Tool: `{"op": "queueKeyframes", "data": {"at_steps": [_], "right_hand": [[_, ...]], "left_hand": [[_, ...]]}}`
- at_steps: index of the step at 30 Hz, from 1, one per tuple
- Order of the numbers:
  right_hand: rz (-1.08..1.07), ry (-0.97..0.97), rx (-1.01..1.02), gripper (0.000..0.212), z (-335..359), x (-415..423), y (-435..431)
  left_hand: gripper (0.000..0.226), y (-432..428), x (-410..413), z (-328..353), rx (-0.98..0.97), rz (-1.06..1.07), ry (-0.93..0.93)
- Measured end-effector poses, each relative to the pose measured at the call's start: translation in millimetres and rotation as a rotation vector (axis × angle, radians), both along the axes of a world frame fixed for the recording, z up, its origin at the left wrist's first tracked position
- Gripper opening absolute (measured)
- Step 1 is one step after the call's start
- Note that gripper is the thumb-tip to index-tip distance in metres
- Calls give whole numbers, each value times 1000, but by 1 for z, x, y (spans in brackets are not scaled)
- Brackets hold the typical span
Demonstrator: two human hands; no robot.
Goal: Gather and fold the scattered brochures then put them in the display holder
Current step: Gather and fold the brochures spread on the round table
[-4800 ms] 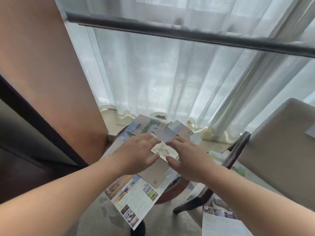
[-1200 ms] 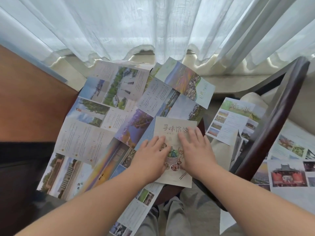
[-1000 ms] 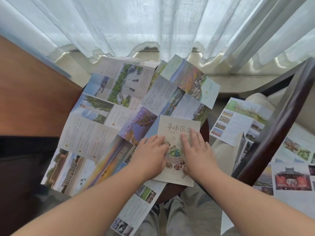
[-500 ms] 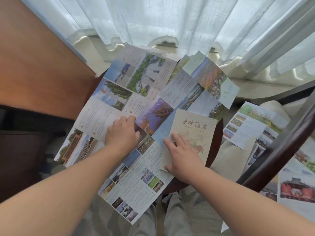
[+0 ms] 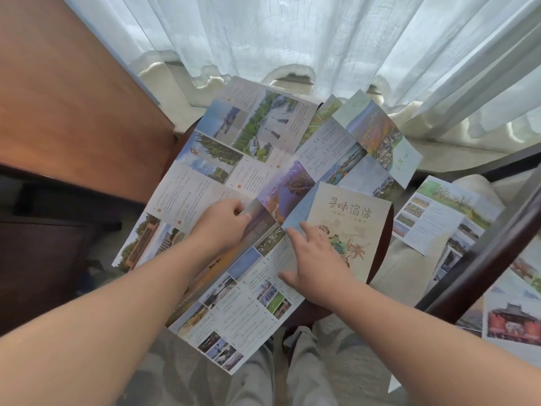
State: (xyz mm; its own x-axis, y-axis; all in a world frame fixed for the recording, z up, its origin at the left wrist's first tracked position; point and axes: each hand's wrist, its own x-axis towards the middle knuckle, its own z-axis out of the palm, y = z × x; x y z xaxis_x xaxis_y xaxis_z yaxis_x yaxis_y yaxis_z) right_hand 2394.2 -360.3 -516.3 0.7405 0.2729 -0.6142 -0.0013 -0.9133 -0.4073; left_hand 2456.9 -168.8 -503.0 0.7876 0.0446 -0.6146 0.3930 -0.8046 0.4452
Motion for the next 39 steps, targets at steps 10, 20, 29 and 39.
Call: {"op": "queueKeyframes", "data": {"at_steps": [10,20,29,39], "right_hand": [[-97,2,141,107,57,11,30],[-127,18,281,119,99,6,43],[-320,-288,403,21,154,15,49],[-636,-308,628,20,197,50,17]], "left_hand": [[20,-8,7,80,75,-363,103],[45,8,19,134,-105,-279,-123],[36,-6,36,189,-331,-134,-290],[42,-11,39,192,-418,120,-489]]}}
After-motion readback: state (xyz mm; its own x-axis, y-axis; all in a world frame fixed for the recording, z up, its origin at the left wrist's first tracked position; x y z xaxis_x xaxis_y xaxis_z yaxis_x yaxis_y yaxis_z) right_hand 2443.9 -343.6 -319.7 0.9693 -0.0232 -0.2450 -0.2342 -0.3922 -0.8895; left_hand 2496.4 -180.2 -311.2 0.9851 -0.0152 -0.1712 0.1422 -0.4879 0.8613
